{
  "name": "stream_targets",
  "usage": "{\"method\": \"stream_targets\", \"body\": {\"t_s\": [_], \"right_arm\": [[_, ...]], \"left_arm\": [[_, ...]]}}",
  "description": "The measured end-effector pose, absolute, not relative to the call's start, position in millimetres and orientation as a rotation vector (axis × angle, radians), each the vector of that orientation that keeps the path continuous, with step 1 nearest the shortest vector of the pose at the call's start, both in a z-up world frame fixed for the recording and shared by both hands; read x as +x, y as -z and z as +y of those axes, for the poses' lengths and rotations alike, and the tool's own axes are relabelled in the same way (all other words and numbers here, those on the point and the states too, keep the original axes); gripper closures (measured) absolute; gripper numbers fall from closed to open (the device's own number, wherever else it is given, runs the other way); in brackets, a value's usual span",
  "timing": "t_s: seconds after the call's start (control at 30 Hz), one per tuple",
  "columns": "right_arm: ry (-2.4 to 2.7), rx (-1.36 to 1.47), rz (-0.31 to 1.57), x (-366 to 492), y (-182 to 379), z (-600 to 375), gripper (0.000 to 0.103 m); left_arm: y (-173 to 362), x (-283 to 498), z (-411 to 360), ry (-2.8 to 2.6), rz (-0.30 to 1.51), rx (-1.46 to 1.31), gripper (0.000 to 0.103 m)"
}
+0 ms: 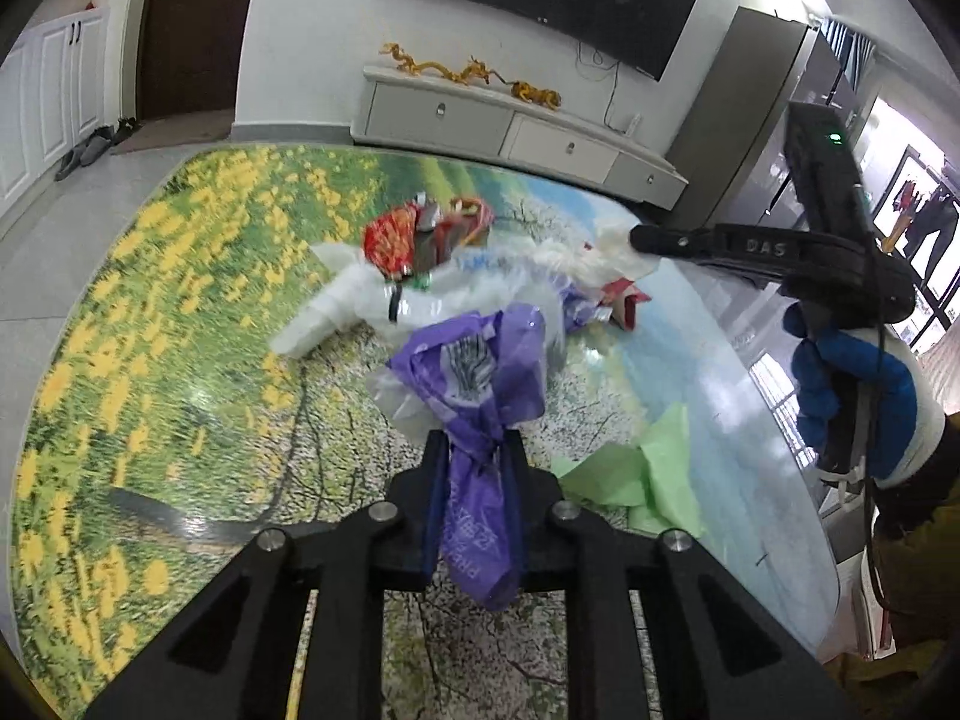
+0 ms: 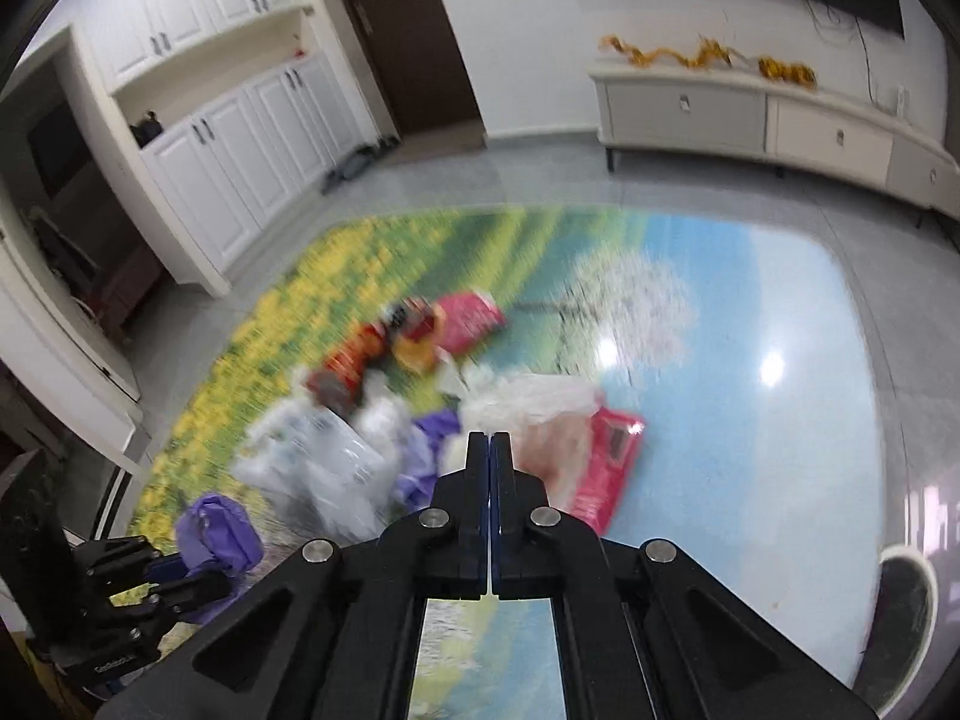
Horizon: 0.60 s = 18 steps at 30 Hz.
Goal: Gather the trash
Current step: 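Grasp white tissue with right tool while left tool holds purple bag, then carry purple bag and tissue to the bin and open both tools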
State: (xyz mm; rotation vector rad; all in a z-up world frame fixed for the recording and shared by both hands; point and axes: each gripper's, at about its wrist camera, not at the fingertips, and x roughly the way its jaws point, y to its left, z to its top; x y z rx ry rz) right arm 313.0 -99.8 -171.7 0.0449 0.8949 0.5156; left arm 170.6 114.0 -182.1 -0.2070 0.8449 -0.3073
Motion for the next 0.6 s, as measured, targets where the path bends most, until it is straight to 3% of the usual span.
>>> {"method": "stream_targets", "body": {"t_s": [0.33,0.6], "right_arm": [[-0.565,0.069,0.723,250,99,-126,0.103],[-0.462,0.104,0.660,206,82,-205,0.103]], "left_arm": [[134,145,104,0.332,0.761,-0.194,0.087],[100,157,32,0.462,0.756,-0.105,0.087]]}}
